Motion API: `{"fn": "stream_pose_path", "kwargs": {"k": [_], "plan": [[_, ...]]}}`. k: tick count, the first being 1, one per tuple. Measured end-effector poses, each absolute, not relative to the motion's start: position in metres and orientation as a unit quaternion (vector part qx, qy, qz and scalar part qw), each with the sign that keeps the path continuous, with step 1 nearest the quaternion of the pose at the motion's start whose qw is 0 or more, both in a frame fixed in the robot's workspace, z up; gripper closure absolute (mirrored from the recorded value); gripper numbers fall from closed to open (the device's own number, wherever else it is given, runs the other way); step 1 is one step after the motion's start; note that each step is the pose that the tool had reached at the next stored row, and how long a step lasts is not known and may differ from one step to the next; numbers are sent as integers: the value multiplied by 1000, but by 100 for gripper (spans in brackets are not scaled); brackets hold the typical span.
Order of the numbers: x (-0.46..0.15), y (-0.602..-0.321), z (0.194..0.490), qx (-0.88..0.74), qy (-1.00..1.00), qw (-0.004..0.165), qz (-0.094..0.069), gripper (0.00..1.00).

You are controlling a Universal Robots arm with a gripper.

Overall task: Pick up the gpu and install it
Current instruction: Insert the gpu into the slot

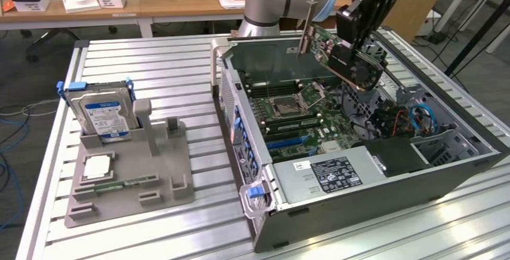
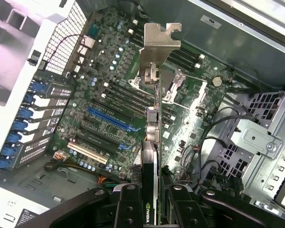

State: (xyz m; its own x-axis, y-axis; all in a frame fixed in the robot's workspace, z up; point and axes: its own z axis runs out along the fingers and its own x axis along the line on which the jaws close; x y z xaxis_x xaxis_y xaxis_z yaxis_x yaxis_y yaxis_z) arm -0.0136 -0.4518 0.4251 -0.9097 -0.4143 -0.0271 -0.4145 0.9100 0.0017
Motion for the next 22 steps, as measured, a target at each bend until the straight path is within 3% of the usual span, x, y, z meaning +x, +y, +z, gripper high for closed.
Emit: {"fn": "stream_pose_path", "kwargs": {"k": [22], "plan": [[-14,-452,425,-238,971,13,4,74]]}}
